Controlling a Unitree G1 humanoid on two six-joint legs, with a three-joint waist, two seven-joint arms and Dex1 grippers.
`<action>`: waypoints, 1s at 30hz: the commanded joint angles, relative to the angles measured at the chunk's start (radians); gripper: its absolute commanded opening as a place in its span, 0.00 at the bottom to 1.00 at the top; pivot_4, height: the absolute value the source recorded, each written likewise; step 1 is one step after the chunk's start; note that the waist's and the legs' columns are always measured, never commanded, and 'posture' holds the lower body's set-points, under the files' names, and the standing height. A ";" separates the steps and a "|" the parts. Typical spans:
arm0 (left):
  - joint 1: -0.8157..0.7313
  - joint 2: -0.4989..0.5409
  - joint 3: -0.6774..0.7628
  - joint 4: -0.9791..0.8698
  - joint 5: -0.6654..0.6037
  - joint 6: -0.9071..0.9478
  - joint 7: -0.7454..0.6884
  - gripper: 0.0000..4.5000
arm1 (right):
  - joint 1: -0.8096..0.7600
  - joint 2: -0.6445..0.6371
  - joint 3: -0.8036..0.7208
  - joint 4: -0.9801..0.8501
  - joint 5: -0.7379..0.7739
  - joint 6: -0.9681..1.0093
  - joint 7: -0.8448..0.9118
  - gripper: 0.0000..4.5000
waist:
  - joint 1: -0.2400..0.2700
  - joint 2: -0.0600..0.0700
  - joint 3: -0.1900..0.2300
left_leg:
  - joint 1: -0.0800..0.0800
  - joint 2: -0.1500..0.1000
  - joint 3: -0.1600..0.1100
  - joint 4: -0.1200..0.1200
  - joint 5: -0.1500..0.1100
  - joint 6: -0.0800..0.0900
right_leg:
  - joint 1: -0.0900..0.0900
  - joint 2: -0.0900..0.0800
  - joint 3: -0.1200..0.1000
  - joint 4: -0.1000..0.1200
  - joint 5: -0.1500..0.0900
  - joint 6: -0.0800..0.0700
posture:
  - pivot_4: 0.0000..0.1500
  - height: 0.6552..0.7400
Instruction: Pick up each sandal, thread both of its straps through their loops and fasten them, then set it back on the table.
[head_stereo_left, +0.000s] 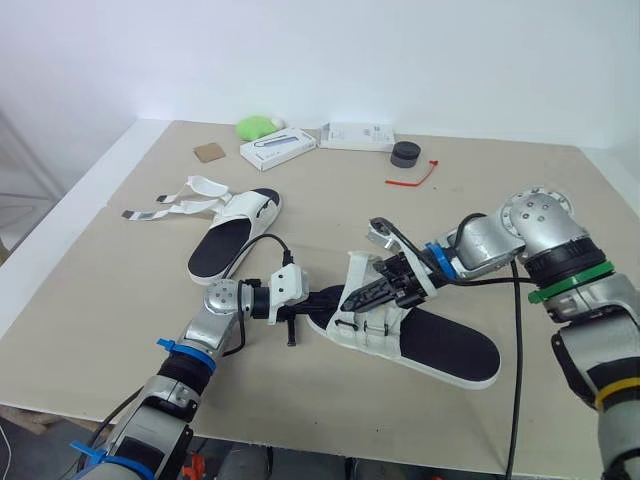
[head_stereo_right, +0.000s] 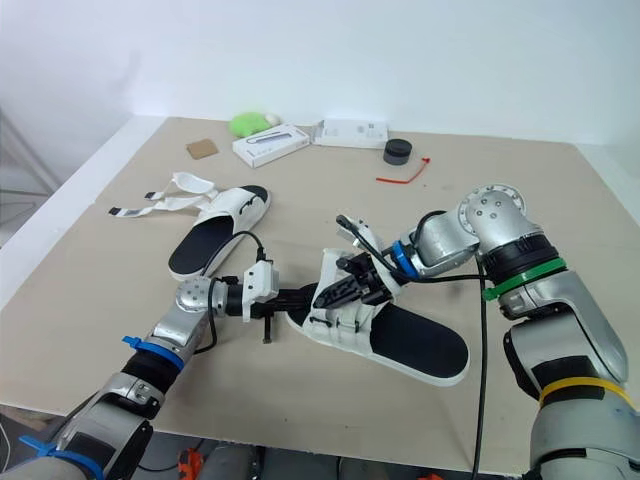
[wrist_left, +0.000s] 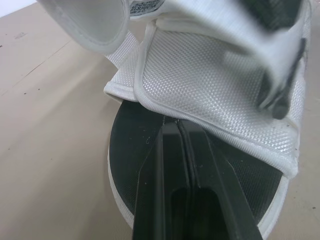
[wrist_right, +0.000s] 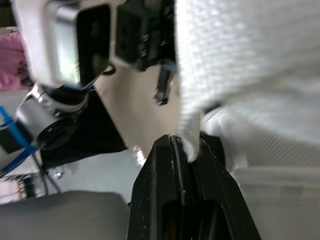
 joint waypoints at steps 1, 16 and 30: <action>0.057 0.003 -0.064 0.106 0.081 0.073 0.018 0.00 | 0.045 0.008 -0.036 -0.083 -0.125 0.014 0.011 0.01 | 0.000 0.000 -0.001 | 0.000 0.000 0.000 0.000 0.000 0.000 | 0.000 0.000 0.000 0.000 -0.001 0.001 | 1.00 1.00; 0.049 0.006 -0.067 0.117 0.084 0.069 0.012 0.00 | 0.117 0.016 -0.111 -0.143 -0.220 0.015 0.106 0.27 | 0.000 0.000 -0.003 | 0.001 0.001 0.000 0.000 0.000 0.000 | 0.001 0.000 -0.002 0.000 -0.002 0.001 | 1.00 1.00; 0.040 0.002 -0.069 0.133 0.089 0.060 0.010 0.00 | 0.099 0.004 -0.126 -0.159 -0.060 0.015 0.072 0.47 | 0.000 0.001 -0.002 | 0.000 0.001 0.000 0.000 0.000 0.000 | 0.001 -0.001 -0.002 0.000 -0.002 0.001 | 1.00 1.00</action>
